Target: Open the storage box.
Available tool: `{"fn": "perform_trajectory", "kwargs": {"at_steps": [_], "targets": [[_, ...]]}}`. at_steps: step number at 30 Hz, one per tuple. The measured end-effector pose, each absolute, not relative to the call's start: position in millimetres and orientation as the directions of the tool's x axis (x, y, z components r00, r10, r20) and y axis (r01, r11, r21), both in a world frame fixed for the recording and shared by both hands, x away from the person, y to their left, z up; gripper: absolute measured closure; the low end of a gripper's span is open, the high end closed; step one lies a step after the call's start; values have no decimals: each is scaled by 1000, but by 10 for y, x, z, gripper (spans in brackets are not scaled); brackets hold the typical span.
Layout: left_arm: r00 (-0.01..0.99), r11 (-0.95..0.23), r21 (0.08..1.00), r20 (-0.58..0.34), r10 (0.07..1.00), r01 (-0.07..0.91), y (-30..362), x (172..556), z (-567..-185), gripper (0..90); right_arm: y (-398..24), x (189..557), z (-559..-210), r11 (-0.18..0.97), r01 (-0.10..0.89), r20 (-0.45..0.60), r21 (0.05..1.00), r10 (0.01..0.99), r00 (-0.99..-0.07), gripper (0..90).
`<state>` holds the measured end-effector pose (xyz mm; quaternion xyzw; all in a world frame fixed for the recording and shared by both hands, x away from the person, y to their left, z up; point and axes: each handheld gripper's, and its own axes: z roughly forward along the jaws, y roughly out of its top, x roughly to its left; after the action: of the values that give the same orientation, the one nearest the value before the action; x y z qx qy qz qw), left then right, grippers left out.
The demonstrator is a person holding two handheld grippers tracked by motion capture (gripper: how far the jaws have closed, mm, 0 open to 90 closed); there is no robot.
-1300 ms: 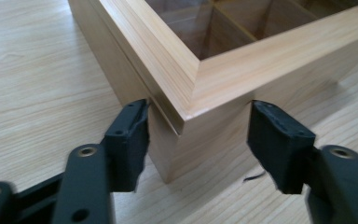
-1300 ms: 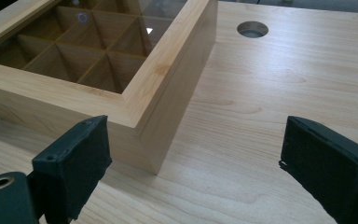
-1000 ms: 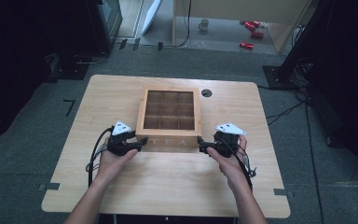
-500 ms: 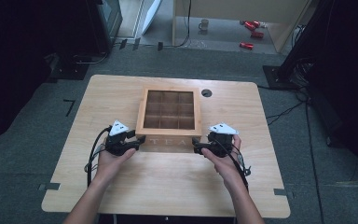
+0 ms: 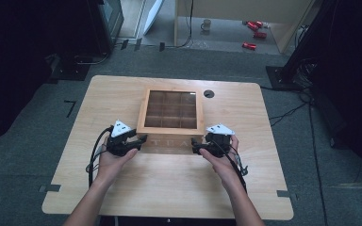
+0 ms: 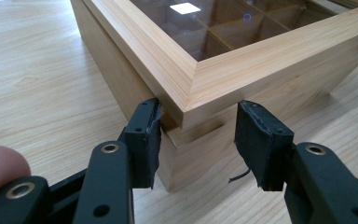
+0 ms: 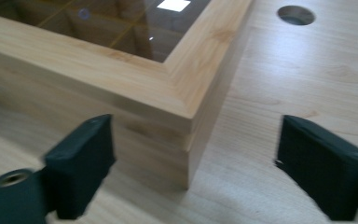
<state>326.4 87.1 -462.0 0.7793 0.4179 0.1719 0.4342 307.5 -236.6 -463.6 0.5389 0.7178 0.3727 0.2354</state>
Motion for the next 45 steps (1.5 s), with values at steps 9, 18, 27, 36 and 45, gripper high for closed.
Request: {"fn": "perform_trajectory", "kwargs": {"at_steps": [9,18,27,36,45], "targets": [[592,-272,821,-96,800,501,863,3270,-4600,508,-2380,3109,-4657,130,574,61,808,951,-302,175],[603,-254,827,-124,788,502,887,3279,-4543,491,-2357,3089,-4620,115,549,62,828,954,-294,248],[605,-228,829,-157,780,510,920,3302,-4515,477,-2325,3081,-4618,93,537,75,838,957,-282,284],[605,-222,833,-159,780,506,926,3315,-4508,473,-2284,3086,-4623,94,522,71,848,955,-287,301],[605,-216,843,-153,781,493,936,3306,-4479,480,-2250,3097,-4593,108,485,35,868,960,-278,292]]}}
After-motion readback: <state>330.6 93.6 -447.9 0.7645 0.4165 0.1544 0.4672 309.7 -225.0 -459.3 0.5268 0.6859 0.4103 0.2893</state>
